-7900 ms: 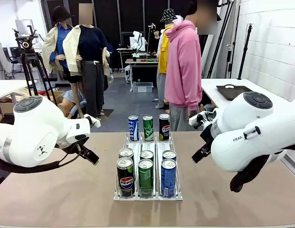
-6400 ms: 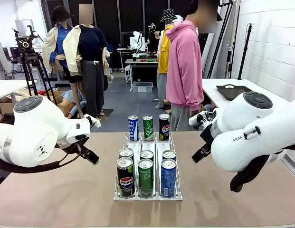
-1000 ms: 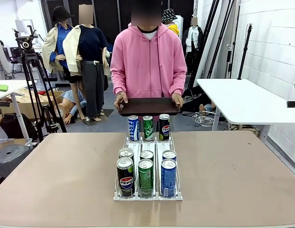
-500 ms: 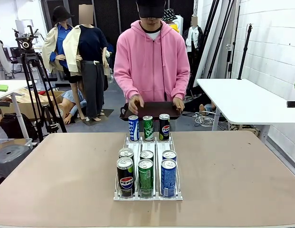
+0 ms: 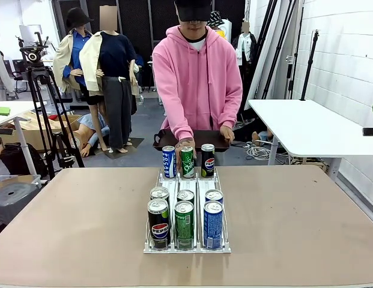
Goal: Retrieve and hand over the desired beverage to the person.
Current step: Pick up a can of the same type that the person held from the Automatic Can Dispenser.
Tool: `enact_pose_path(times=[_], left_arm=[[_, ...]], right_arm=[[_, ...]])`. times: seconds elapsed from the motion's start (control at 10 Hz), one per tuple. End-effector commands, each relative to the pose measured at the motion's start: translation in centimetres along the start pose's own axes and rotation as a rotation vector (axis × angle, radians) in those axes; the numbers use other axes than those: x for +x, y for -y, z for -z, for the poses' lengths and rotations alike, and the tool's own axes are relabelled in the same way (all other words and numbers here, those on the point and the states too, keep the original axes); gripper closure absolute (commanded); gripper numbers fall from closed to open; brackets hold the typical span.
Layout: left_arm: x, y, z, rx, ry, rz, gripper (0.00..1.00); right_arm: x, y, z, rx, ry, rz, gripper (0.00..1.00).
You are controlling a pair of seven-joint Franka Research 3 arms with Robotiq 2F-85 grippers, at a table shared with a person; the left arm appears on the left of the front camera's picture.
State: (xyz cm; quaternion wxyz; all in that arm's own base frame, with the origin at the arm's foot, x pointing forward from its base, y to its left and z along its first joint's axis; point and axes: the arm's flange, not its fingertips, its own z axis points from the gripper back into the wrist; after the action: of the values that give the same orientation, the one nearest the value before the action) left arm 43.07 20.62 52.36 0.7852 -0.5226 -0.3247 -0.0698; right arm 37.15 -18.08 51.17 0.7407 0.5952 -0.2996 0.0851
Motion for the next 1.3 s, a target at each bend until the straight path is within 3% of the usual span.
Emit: enact_pose_path(times=[0.0,1.2], left_arm=[[-0.01,0.10,-0.13,-0.001,0.008,0.002,0.00],[-0.01,0.10,-0.13,-0.001,0.008,0.002,0.00]], right_arm=[[-0.05,0.08,-0.03,0.014,-0.001,-0.003,0.00],[-0.05,0.08,-0.03,0.014,-0.001,-0.003,0.00]])
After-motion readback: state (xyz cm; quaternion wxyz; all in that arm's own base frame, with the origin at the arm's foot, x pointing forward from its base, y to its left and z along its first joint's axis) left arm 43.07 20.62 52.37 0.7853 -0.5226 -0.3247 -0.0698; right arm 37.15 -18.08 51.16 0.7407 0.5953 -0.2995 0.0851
